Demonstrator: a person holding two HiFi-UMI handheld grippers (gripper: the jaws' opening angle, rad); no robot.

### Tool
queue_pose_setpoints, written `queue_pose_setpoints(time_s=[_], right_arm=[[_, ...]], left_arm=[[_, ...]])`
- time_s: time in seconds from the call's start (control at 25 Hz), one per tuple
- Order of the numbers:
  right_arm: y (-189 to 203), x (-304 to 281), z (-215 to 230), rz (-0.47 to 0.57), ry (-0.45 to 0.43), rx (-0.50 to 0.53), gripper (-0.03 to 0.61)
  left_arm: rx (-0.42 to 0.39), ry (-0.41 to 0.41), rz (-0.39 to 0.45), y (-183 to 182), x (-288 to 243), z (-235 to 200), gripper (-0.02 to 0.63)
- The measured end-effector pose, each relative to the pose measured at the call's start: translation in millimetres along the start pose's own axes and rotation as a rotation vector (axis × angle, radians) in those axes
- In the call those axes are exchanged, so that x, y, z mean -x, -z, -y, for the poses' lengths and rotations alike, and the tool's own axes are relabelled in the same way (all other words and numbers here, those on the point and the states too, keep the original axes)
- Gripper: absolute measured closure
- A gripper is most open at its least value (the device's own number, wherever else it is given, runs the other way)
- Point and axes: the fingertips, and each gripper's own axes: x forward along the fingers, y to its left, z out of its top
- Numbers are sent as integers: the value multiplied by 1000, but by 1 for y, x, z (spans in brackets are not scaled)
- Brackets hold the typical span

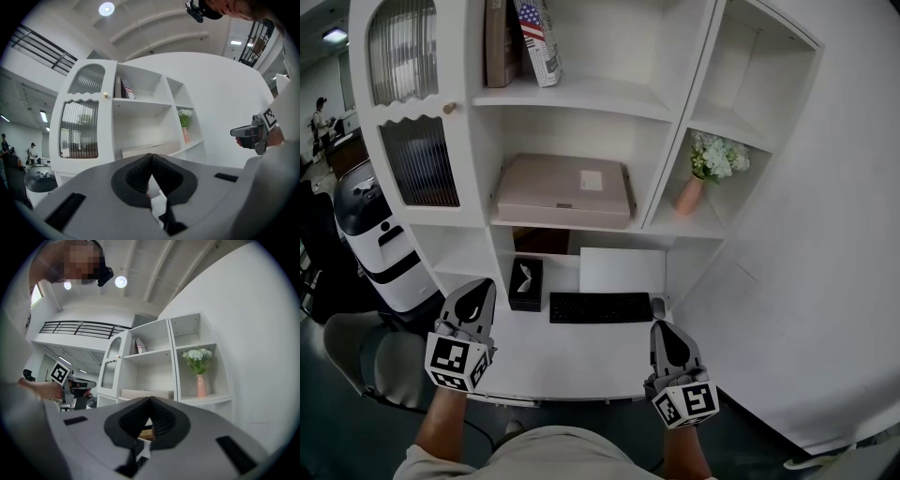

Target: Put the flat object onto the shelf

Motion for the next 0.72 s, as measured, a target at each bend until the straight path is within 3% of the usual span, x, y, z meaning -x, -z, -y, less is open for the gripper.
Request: queue_pose_setpoints(time_s=[0.72], right_arm=[[0,-1,-7,-3,-18,11,575]], left_arm=[[16,-9,-14,13,8,-1,612]])
